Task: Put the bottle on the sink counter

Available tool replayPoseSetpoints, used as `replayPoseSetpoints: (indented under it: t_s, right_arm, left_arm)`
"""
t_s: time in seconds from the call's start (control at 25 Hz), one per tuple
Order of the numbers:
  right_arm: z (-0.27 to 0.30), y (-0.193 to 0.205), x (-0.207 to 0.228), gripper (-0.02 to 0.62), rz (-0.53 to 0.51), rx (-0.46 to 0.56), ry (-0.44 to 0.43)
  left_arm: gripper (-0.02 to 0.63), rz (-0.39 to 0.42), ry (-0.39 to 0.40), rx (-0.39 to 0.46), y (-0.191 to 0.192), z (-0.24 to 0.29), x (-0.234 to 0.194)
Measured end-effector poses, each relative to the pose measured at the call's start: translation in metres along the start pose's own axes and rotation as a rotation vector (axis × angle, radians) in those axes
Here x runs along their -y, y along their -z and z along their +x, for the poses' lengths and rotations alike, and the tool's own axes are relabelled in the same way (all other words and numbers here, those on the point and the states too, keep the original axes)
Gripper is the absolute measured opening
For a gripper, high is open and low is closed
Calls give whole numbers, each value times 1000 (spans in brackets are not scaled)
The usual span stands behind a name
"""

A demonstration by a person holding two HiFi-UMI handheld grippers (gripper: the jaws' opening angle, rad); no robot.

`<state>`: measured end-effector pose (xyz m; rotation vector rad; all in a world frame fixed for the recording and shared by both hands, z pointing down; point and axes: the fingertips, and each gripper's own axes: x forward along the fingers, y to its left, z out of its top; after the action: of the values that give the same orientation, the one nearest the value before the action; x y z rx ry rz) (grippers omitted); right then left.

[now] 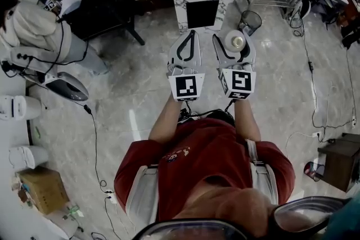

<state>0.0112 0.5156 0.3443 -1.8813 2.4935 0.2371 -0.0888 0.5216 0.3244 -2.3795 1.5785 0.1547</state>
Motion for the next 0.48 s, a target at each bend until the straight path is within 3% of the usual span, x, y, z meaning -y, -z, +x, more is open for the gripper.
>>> replayPoseSetpoints:
  t_s: [0.48]
  right_arm:
    - [4, 8, -9, 343, -1, -6, 2]
  left_arm:
    - [3, 6, 1, 28, 5, -5, -12]
